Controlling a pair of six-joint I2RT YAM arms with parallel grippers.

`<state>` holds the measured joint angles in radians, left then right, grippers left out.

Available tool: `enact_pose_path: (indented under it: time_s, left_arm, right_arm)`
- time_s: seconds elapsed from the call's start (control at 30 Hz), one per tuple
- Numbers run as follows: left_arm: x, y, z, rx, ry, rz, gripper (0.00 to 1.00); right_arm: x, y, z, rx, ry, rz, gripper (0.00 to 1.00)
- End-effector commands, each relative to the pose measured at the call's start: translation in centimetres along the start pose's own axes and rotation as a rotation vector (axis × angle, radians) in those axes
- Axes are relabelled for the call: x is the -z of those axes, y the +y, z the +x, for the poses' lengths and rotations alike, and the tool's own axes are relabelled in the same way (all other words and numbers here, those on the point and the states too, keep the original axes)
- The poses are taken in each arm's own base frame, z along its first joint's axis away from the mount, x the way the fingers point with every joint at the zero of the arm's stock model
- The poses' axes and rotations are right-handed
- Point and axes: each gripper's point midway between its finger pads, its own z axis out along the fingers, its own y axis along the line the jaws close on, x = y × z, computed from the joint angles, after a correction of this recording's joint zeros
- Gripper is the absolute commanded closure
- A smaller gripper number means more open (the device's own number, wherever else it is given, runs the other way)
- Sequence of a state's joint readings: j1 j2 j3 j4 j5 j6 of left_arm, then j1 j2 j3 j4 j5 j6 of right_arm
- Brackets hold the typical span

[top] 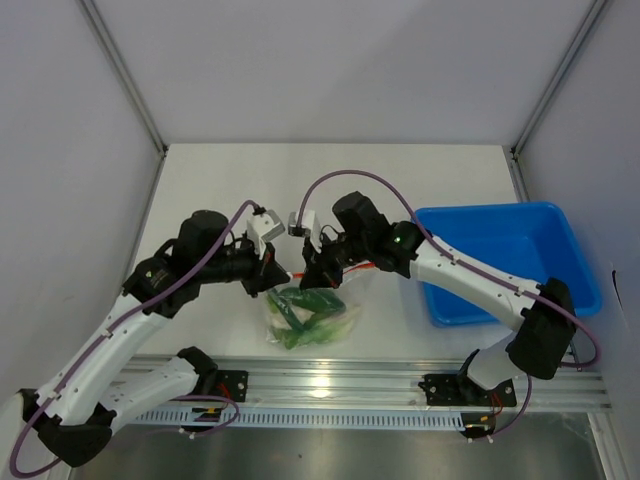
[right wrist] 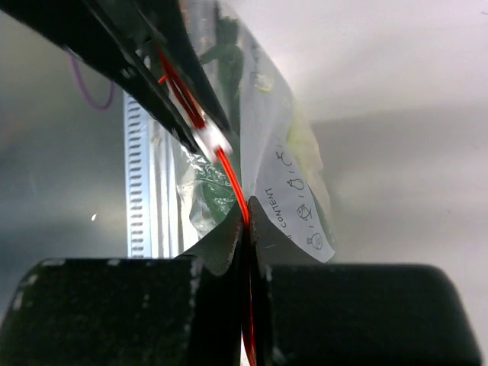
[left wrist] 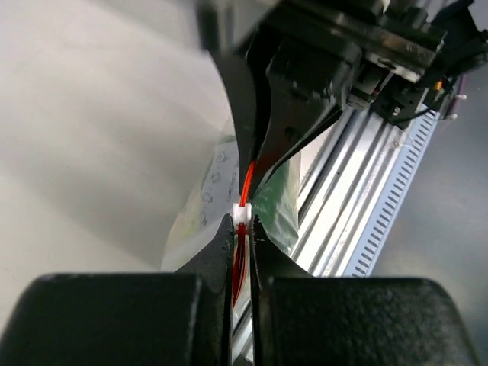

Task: Place the food in the zip-top bag and seal the zipper
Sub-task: Zip the zipper food storage bag at the center of the board, then place the zipper food storage bag at the center of the board.

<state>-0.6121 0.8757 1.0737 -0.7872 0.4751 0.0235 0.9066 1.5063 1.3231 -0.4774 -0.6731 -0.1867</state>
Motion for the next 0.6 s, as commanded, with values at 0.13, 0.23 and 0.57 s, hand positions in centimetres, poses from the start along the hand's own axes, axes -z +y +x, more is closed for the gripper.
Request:
enact_pose_path:
  time_s: [0.13,0.23,0.57]
  left_arm:
    - [3.1,3.8,-0.3,0.085,-0.116,-0.309,0.99]
    - [4.0,4.6,0.9,0.145,-0.113,-0.385,0.99]
    - [5.1,6.1,2.2,0.223,-0.107,-0.505,0.99]
  right_arm:
    - [2.0,-4.2,0.9,-0.118,-0.039,0.282,1.0]
    - [2.5,-5.0,2.0,-0.159,-0.037,0.313,1.0]
    - [2.9,-4.8,2.9,-0.178,-0.054,0.33,1.0]
